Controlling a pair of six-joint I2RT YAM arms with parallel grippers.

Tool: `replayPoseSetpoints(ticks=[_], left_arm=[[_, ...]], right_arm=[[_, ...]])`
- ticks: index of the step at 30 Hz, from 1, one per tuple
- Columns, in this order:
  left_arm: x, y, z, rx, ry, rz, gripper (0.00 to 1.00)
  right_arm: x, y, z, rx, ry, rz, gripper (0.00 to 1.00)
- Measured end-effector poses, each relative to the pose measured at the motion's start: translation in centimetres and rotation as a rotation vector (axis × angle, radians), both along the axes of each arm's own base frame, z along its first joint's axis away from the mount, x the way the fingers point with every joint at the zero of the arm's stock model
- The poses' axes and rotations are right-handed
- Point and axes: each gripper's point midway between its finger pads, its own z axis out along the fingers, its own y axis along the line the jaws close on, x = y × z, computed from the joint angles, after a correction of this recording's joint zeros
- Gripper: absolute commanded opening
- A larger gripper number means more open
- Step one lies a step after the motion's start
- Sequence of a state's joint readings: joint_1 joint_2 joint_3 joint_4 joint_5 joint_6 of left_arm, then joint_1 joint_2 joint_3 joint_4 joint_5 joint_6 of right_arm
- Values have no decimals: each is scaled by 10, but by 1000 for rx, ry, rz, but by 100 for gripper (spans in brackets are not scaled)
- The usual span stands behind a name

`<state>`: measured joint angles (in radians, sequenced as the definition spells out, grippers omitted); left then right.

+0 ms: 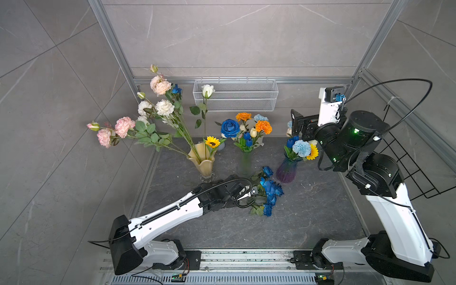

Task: Pick out blue flowers from the vase
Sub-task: Place the flower at the center of the board.

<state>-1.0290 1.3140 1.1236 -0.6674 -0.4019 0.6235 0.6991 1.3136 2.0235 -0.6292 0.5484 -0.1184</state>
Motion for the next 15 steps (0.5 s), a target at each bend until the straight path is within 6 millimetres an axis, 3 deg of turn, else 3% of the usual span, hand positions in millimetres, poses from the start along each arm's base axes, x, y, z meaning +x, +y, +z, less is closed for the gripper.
replayPoseSetpoints(ticks=[8, 15], left_arm=[[42, -27, -55, 1, -24, 12, 0], [68, -52, -105, 13, -3, 7, 0]], right_arm=[[6, 7, -5, 0, 26, 37, 100], [29, 26, -22, -48, 94, 64, 100]])
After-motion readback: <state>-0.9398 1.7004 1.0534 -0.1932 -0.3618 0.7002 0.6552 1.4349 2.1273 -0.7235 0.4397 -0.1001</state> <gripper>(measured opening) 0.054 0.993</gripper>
